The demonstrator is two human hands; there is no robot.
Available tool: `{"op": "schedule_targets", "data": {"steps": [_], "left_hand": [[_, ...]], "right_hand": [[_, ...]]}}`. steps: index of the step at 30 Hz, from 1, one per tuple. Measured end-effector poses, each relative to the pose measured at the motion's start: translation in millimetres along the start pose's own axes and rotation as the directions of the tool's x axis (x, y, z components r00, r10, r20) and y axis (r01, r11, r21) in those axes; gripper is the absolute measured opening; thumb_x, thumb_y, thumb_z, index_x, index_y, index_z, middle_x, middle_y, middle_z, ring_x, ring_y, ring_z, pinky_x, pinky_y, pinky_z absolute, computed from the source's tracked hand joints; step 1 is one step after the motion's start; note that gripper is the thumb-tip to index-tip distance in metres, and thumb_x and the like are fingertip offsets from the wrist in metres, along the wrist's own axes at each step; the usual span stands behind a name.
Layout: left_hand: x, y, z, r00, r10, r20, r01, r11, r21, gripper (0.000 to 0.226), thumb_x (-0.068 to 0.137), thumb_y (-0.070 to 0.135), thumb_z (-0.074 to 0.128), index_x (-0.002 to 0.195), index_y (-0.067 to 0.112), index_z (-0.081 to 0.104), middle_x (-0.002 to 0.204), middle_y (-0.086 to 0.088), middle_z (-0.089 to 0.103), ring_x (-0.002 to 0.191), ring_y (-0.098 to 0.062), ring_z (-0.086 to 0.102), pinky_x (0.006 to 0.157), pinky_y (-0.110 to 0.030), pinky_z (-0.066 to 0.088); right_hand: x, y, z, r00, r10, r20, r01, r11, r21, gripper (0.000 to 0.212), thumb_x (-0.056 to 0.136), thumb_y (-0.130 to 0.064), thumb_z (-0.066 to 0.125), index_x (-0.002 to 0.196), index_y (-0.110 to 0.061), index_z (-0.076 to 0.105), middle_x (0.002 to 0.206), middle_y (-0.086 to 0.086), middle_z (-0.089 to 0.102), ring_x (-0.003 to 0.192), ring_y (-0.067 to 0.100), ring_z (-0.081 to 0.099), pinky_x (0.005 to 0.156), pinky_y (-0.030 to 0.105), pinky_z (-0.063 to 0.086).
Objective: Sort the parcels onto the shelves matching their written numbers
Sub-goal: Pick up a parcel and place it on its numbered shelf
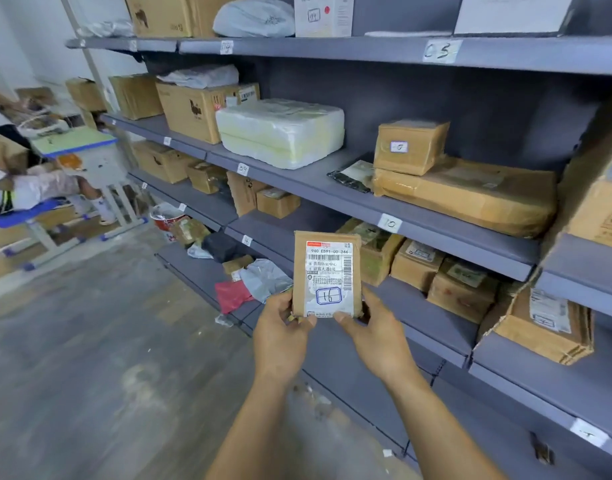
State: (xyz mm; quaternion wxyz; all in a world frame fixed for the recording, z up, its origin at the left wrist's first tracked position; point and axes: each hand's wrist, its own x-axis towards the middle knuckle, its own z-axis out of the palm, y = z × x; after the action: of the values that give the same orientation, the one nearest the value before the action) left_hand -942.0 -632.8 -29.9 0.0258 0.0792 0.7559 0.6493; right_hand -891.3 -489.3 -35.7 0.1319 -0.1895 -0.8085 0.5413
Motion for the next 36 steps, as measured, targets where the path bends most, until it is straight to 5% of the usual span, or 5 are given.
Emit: {"op": "schedule_targets", "data": {"steps": [10,15,19,28,36], "left_hand": [[123,-47,-99,0.993,-0.035,0.113,0.034,0.999,0.015,0.035,0.084,-0.002,0.073,0.111,0.019,0.063,0.103,0.010,0.071,0.096,0.006,0.064,0.075,-0.004,0.046],[167,-68,-121,0.986,-0.057,0.158,0.050,0.998,0.048,0.033,0.085,0.000,0.071,0.113,0.016,0.064,0.104,0.009,0.070,0.093,0.010,0.063,0.074,-0.003,0.045],[202,-86,-121,0.977,-0.107,0.183,0.094,0.993,0.078,0.033,0.085,0.003,0.072,0.113,0.020,0.064,0.104,0.009,0.072,0.098,-0.002,0.066,0.084,-0.018,0.052],[305,-119,-92,0.953,-0.162,0.256,0.115,0.975,0.189,0.034,0.083,0.010,0.073,0.113,0.023,0.066,0.104,0.016,0.073,0.099,-0.001,0.067,0.091,-0.027,0.054],[380,-139,-73,0.935,-0.234,0.266,0.196,0.967,0.162,0.031,0.085,0.004,0.073,0.109,0.020,0.063,0.101,0.014,0.073,0.098,-0.001,0.067,0.081,-0.014,0.050]], "right_hand": [[71,-38,133,0.995,0.083,-0.053,-0.084,0.996,-0.013,0.052,0.093,-0.023,0.069,0.140,-0.036,0.052,0.118,-0.024,0.066,0.106,-0.003,0.061,0.091,0.020,0.047],[97,-41,171,0.986,0.150,-0.076,-0.151,0.989,-0.007,0.051,0.094,-0.023,0.069,0.139,-0.039,0.052,0.116,-0.026,0.066,0.102,-0.009,0.059,0.083,0.009,0.043],[126,-36,186,0.977,0.196,-0.084,-0.198,0.980,-0.022,0.050,0.094,-0.025,0.068,0.138,-0.041,0.052,0.114,-0.026,0.067,0.101,-0.010,0.060,0.081,0.008,0.043],[225,-12,206,0.962,0.261,-0.083,-0.263,0.964,-0.021,0.045,0.093,-0.023,0.068,0.132,-0.041,0.055,0.114,-0.026,0.068,0.105,-0.006,0.062,0.091,0.019,0.049],[301,-1,224,0.935,0.346,-0.075,-0.349,0.937,-0.018,0.042,0.092,-0.023,0.068,0.129,-0.038,0.058,0.110,-0.027,0.068,0.097,-0.007,0.062,0.077,0.013,0.044]]}}
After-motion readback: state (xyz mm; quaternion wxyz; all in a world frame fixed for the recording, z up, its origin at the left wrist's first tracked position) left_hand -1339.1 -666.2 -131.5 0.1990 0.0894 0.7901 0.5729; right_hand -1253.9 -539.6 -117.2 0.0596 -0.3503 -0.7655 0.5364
